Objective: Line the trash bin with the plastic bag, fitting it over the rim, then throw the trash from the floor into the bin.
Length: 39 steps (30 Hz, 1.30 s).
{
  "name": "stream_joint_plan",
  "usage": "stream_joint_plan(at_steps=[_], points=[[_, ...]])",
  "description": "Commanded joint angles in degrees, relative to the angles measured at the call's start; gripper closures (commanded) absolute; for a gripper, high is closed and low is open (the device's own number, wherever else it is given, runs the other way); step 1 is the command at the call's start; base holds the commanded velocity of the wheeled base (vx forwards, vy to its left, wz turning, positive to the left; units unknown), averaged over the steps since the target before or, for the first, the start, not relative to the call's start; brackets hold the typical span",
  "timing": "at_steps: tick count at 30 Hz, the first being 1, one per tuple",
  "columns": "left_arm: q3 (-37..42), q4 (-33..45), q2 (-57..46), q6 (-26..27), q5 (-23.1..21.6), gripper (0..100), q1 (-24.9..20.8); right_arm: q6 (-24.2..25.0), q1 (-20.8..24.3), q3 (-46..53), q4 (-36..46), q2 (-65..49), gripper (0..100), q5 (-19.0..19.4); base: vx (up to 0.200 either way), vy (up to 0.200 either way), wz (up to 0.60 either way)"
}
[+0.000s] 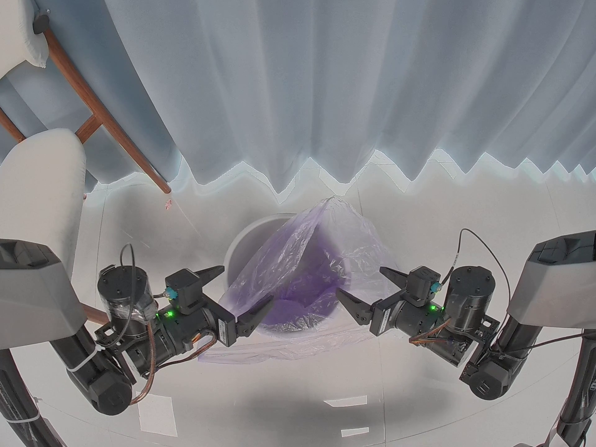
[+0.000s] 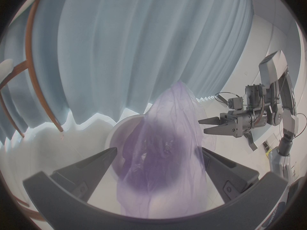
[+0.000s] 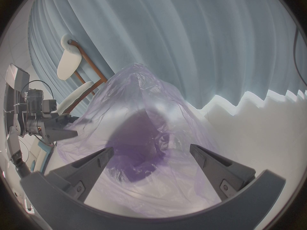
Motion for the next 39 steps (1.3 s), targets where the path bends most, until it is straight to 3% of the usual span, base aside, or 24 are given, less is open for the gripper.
stream_joint_plan(at_steps=[1, 20, 21, 32, 35, 39], points=[[-3.2, 0.9, 3.7, 1.1, -0.3, 0, -0.7, -0.2, -0.1, -3.3, 0.3, 1.7, 0, 0.6, 0.0, 0.0, 0.0], [-7.1, 0.3, 4.4, 1.1, 1.6, 0, -0.1, -0.3, -0.8, -4.6, -2.6, -1.6, 0, 1.1, 0.0, 0.0, 0.0], [-6.9, 0.3, 4.4, 1.1, 1.8, 100, -0.1, -0.3, -0.9, -4.8, -2.6, -1.6, 100, 1.1, 0.0, 0.0, 0.0], [-0.7, -1.3, 3.0, 0.7, 1.2, 100, 3.0, 0.2, -1.5, -1.5, -2.8, -1.8, 100, 1.2, 0.0, 0.0, 0.0], [1.9, -1.2, -2.0, 0.0, -2.7, 100, 7.5, 0.9, -3.0, -1.5, -2.8, -2.6, 100, 1.3, 0.0, 0.0, 0.0], [2.7, -1.2, -4.1, -0.4, -4.0, 100, 8.2, 1.0, -2.7, -1.1, -2.8, -5.9, 100, 1.7, 0.0, 0.0, 0.0]])
